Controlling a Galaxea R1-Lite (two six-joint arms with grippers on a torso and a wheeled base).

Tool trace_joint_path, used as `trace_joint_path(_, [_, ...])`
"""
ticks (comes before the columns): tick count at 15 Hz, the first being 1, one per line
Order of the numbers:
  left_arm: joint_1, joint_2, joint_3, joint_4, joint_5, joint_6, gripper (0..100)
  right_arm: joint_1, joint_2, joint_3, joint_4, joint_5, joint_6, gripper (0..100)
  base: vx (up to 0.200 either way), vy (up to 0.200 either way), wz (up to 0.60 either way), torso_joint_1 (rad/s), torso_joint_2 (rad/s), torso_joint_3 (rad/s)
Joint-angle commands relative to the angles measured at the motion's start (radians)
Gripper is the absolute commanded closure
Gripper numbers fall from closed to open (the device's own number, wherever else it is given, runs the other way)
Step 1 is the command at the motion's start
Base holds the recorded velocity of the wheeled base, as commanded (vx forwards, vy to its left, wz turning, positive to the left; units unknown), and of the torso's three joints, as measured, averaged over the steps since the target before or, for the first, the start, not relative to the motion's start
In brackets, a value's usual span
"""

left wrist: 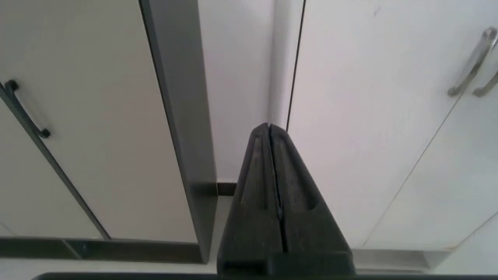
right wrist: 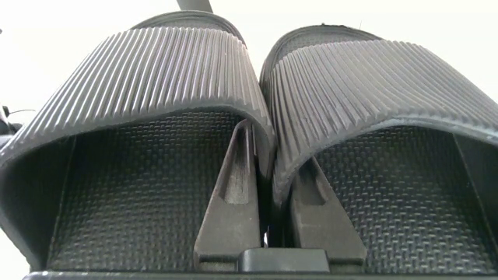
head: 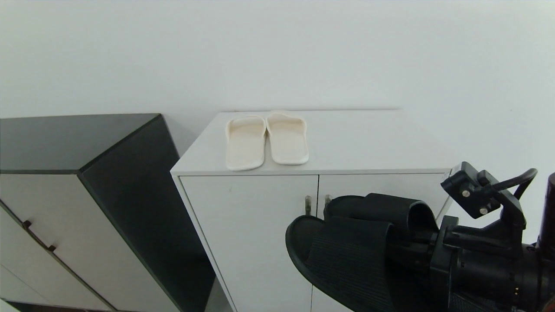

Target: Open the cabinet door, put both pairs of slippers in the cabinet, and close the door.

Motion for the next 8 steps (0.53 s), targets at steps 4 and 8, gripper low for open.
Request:
trace_joint_path(4, [0.000,0.001,0.000,-0.001,0.002,0.001,100,0.003,0.001,0.011,-0.001,0.001,-0.003,100,0.000,0.000,0.00,-0.183,0.51,0.315])
trace_joint_path(8, [0.000,0.001,0.000,-0.001,0.000,0.003,100,0.003,0.003,0.019,-0.001,-0.001,-0.002,100,0.000,0.000,0.00,-0.159,0.49,0.332])
